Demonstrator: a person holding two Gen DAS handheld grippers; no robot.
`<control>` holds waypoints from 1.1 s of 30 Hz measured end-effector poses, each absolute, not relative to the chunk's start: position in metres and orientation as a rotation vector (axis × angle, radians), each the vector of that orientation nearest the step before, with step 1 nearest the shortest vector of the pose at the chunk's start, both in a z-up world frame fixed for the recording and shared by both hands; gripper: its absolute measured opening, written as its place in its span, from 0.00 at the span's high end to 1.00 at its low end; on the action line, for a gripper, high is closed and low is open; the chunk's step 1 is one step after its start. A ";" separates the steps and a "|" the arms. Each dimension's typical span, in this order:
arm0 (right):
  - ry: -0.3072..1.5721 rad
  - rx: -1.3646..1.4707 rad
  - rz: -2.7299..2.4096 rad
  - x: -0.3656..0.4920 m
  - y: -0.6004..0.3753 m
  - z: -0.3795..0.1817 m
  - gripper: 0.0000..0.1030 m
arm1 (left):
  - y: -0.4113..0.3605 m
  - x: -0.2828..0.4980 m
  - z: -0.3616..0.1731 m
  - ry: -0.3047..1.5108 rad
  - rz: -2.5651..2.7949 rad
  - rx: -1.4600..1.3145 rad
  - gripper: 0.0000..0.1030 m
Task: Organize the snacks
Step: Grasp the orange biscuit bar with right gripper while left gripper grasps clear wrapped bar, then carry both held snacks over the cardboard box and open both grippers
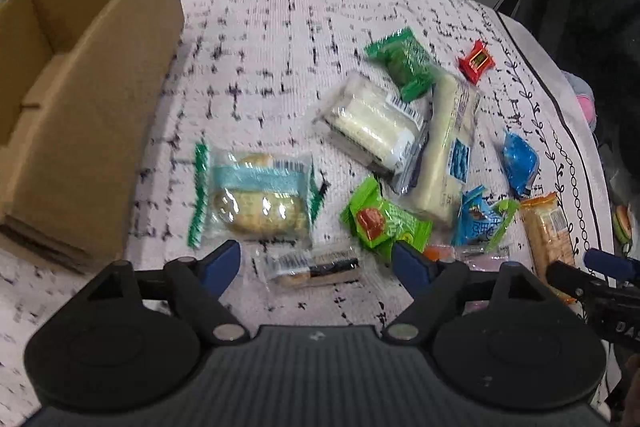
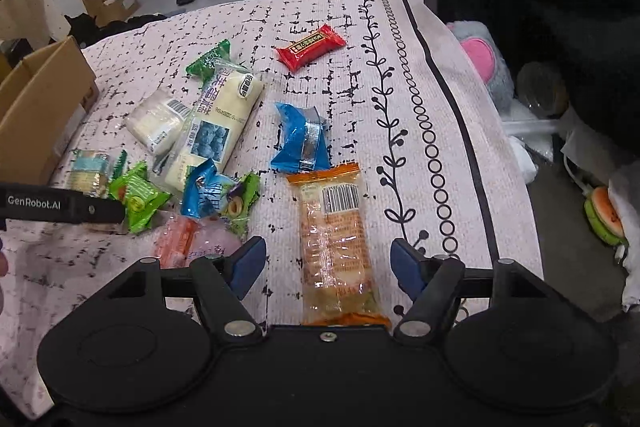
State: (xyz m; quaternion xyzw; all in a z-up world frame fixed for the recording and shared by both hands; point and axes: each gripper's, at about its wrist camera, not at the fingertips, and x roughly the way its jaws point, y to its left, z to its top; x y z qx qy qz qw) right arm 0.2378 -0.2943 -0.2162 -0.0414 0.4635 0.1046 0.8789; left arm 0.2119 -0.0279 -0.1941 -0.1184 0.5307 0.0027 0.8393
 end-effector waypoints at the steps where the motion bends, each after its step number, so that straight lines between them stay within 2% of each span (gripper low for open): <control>1: 0.967 -0.089 0.215 0.237 -0.294 -0.219 0.35 | -0.029 0.211 -0.197 1.125 0.005 -0.250 0.23; 4: 0.977 -0.077 0.209 0.236 -0.294 -0.225 0.35 | -0.031 0.205 -0.202 1.096 0.001 -0.216 0.30; 5: 0.980 -0.087 0.205 0.236 -0.293 -0.227 0.39 | -0.030 0.203 -0.202 1.083 0.005 -0.216 0.32; 7: 0.992 -0.100 0.197 0.238 -0.291 -0.230 0.49 | -0.027 0.199 -0.201 1.060 0.011 -0.224 0.42; 8: 0.993 -0.094 0.197 0.239 -0.292 -0.231 0.61 | -0.025 0.197 -0.201 1.051 0.012 -0.229 0.44; 9: 0.991 -0.090 0.196 0.239 -0.292 -0.231 0.66 | -0.024 0.194 -0.201 1.044 0.011 -0.239 0.48; 16: 0.957 -0.044 0.210 0.230 -0.290 -0.221 0.67 | -0.019 0.184 -0.185 0.989 -0.022 -0.271 0.51; 33: 0.805 0.009 0.302 0.236 -0.256 -0.168 0.67 | -0.009 0.180 -0.120 0.849 -0.081 -0.282 0.52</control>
